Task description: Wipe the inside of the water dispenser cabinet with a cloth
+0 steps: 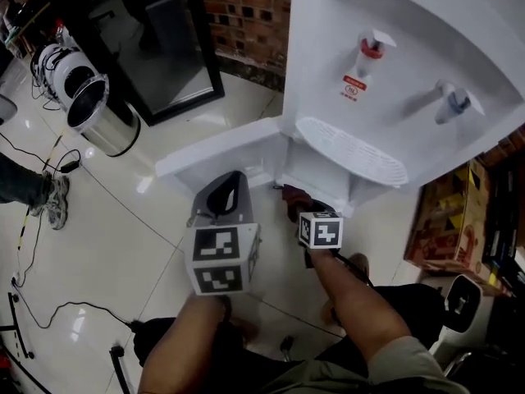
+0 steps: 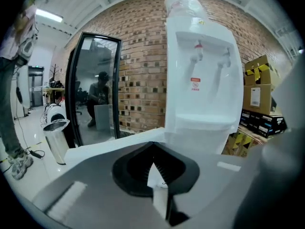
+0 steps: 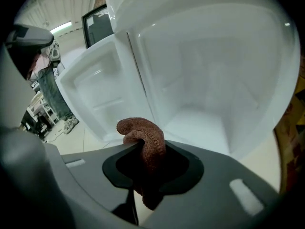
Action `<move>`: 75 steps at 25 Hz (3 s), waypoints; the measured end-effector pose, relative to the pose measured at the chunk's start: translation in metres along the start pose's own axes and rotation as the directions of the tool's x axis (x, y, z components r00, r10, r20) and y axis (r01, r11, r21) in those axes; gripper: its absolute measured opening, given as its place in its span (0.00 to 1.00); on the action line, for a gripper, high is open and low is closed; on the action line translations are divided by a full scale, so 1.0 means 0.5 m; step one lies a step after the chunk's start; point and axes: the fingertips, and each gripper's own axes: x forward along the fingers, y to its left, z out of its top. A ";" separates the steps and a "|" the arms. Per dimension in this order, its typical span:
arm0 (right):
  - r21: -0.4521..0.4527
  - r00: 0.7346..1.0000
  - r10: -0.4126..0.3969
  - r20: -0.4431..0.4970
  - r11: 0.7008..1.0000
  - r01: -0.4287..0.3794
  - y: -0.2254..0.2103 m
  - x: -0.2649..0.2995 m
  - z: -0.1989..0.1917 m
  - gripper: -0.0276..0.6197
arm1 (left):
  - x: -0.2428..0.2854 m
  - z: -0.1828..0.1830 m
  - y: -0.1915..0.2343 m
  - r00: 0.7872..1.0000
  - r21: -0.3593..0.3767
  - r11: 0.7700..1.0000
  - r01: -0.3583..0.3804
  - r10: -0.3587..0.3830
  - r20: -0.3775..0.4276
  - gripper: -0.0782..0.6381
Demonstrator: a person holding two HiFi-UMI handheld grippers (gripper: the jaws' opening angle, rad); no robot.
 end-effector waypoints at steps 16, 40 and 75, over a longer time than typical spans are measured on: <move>0.098 0.992 -0.070 -0.106 0.992 0.080 -0.031 0.244 -0.019 0.21 | 0.005 -0.023 -0.009 0.999 0.032 0.998 0.047 -0.047 -0.020 0.11; 0.123 0.938 -0.058 0.343 0.992 0.017 0.028 0.017 0.257 0.20 | -0.072 0.056 -0.031 0.991 0.087 0.992 0.091 -0.098 0.090 0.11; 0.270 0.823 -0.184 0.537 0.962 0.040 -0.088 -0.233 0.300 0.20 | -0.103 0.111 -0.124 0.968 0.134 0.976 0.171 -0.192 0.162 0.11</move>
